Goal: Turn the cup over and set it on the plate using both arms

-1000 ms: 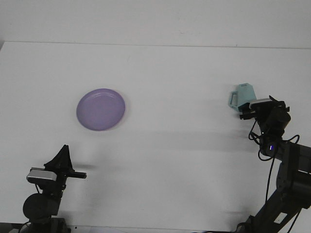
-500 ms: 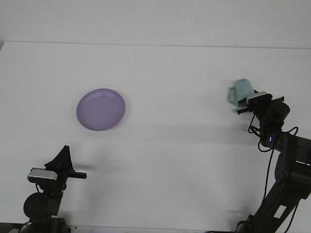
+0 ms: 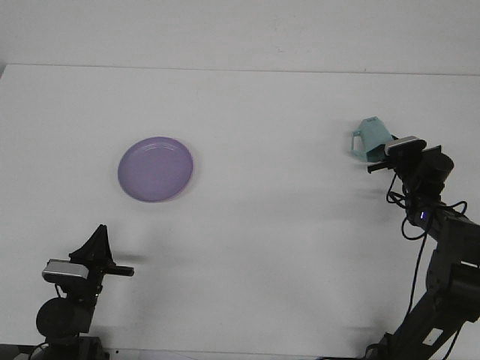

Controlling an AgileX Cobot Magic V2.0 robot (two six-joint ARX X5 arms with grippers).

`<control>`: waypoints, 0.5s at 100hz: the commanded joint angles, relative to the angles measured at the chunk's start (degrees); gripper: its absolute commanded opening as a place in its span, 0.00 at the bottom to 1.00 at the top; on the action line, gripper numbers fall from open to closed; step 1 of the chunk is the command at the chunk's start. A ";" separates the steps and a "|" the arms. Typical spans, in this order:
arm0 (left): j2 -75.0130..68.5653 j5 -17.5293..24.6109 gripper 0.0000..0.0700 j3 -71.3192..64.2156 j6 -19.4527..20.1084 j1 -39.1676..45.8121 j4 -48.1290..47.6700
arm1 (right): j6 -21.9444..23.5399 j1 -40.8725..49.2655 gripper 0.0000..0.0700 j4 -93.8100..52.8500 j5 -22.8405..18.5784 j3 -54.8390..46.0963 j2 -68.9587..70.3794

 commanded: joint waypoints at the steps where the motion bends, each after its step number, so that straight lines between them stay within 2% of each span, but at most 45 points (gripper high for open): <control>1: -0.04 -0.15 0.02 -1.18 0.31 0.00 0.72 | 2.27 -0.28 0.00 -0.92 -0.28 1.20 -0.92; 10: -0.04 -0.15 0.02 -1.18 0.28 0.00 0.87 | 3.85 -0.28 0.00 -4.83 -0.33 1.20 -2.29; 31: -0.04 -0.15 0.02 -1.07 0.28 0.00 0.92 | 12.94 0.37 0.00 -18.97 0.11 1.20 -10.88; 50: -0.04 -0.15 0.02 -1.07 -1.07 0.00 1.46 | 18.64 1.86 0.00 -33.68 3.37 1.22 -24.87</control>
